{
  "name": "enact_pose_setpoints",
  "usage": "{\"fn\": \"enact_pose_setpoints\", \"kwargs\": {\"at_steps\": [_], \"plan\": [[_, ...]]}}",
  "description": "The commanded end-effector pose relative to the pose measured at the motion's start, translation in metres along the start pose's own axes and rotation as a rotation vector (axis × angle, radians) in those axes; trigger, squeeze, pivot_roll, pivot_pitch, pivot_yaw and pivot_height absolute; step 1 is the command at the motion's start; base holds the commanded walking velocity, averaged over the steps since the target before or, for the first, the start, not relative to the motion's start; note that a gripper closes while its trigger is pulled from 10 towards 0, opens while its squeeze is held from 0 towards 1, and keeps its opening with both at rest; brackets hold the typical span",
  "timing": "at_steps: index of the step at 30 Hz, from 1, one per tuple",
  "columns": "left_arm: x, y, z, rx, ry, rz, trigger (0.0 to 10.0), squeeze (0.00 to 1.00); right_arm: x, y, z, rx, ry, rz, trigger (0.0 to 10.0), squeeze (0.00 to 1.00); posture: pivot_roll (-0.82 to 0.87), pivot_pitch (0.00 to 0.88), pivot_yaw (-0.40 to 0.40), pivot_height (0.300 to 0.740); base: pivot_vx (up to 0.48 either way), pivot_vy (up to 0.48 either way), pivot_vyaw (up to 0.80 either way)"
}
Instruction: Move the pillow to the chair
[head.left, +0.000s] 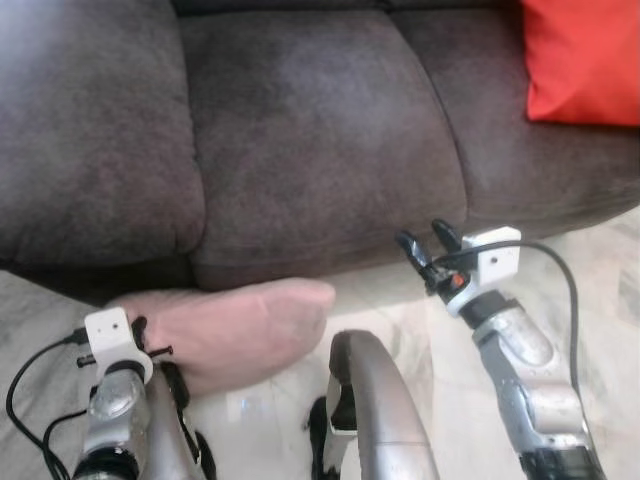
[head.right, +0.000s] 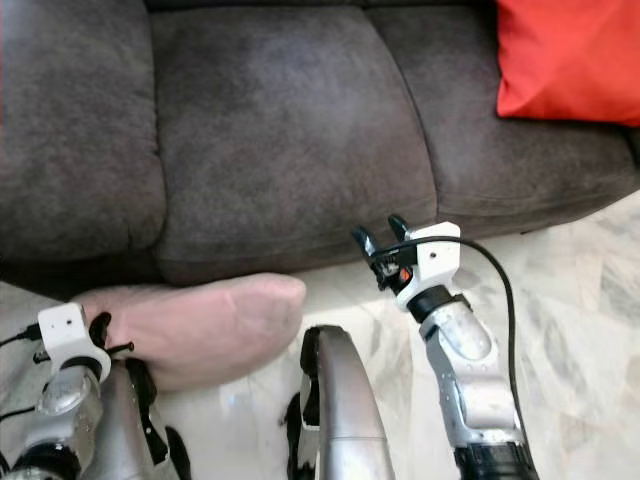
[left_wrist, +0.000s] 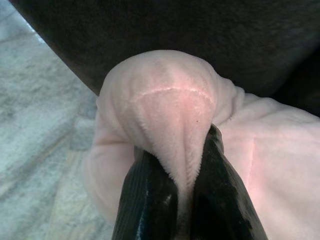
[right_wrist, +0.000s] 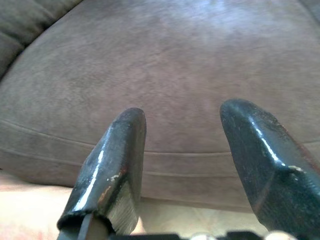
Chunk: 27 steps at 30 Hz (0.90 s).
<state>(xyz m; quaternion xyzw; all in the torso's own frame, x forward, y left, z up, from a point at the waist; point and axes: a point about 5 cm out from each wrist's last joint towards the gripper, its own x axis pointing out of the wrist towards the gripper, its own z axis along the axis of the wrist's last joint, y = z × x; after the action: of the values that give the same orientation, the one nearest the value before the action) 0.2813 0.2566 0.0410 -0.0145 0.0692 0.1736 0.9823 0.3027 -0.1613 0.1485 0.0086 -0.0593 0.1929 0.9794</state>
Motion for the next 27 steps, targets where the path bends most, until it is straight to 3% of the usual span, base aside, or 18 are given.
{"fn": "enact_pose_setpoints", "kwargs": {"at_steps": [1,12,27], "plan": [[-0.006,-0.007,0.009,0.018,-0.081,-0.038,10.0,0.00,-0.002,-0.001,-0.006,-0.003,0.018,-0.014,10.0,0.00,-0.02,0.302,-0.147,0.521,0.000,0.000,0.00],[-0.025,-0.023,0.009,-0.035,-0.087,-0.069,10.0,0.00,0.002,0.002,-0.013,0.010,0.011,-0.025,10.0,0.00,0.00,0.293,-0.122,0.521,-0.148,0.000,0.00],[-0.022,-0.029,0.016,-0.062,-0.077,-0.085,10.0,0.00,0.010,0.008,-0.025,0.032,0.011,-0.045,10.0,0.00,0.03,0.254,-0.089,0.521,-0.270,0.000,0.00]]}}
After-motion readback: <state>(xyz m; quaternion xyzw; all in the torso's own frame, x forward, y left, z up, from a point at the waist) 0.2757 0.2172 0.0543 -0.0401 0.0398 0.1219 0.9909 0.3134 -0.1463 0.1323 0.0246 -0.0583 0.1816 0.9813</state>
